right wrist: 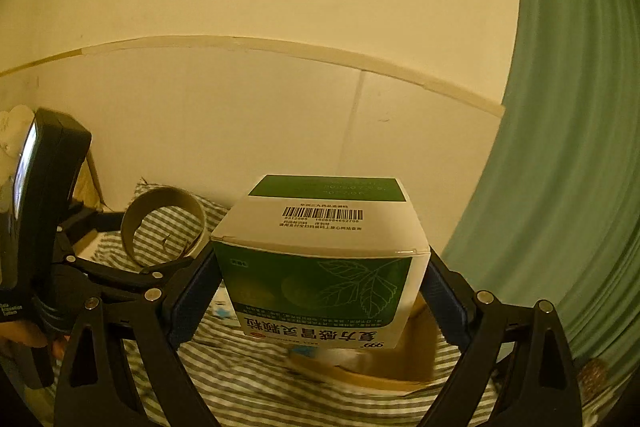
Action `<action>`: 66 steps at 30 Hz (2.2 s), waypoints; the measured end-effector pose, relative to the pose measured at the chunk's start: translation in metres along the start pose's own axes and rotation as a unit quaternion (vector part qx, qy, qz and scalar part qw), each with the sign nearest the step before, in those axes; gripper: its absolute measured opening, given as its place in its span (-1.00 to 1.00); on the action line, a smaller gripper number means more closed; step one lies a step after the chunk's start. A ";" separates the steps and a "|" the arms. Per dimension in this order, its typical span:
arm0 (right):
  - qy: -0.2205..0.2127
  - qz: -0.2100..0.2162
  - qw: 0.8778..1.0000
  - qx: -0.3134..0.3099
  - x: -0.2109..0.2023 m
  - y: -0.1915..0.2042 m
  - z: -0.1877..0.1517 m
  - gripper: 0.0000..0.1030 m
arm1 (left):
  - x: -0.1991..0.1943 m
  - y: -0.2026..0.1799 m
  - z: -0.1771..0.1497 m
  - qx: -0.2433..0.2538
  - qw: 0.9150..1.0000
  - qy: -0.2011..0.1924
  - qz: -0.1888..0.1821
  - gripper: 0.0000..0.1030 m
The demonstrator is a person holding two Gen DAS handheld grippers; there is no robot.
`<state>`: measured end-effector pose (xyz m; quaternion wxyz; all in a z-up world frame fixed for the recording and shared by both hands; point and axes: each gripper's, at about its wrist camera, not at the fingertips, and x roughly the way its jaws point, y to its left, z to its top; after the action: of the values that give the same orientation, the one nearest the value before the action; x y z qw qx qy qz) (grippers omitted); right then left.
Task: Organize objects
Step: 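Carry the tape roll and medicine box into the cardboard box and release both, then grasp the white bear toy with the right gripper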
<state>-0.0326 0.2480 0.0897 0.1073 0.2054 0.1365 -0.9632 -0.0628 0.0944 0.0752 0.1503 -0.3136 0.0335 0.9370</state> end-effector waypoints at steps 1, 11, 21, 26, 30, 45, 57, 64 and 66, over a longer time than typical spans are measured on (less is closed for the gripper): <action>0.001 -0.002 1.000 0.002 0.002 -0.008 0.000 0.81 | 0.003 -0.008 0.002 -0.001 1.000 -0.002 -0.008 0.63; 0.021 -0.014 0.997 0.075 0.041 -0.103 -0.029 0.81 | 0.071 -0.084 0.020 0.029 0.999 0.012 -0.035 0.63; 0.060 -0.008 0.990 0.124 0.105 -0.163 -0.066 0.81 | 0.154 -0.109 0.005 0.037 0.996 0.055 -0.051 0.63; 0.081 0.006 0.988 0.130 0.139 -0.167 -0.079 0.81 | 0.185 -0.112 -0.004 0.039 0.996 0.070 -0.048 0.63; 0.095 0.007 0.988 0.124 0.158 -0.166 -0.087 0.81 | 0.203 -0.116 -0.013 0.039 0.995 0.082 -0.050 0.63; 0.123 0.016 0.981 0.148 0.186 -0.170 -0.089 0.91 | 0.226 -0.111 -0.033 0.036 0.994 0.094 -0.031 0.95; 0.102 -0.012 0.979 0.176 0.130 -0.175 -0.080 0.99 | 0.149 -0.089 -0.013 0.022 0.998 0.061 -0.015 1.00; 0.082 -0.002 0.988 0.132 0.070 -0.129 -0.057 0.99 | 0.073 -0.034 0.007 -0.001 1.000 0.017 0.008 1.00; 0.080 0.009 0.989 0.123 0.054 -0.113 -0.052 0.99 | 0.047 -0.018 0.014 -0.008 1.000 0.001 0.012 1.00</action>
<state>-0.0917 0.3621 0.0458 0.0788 0.2942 0.0230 -0.9522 -0.1010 0.1256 0.0584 0.1359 -0.3157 0.0297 0.9386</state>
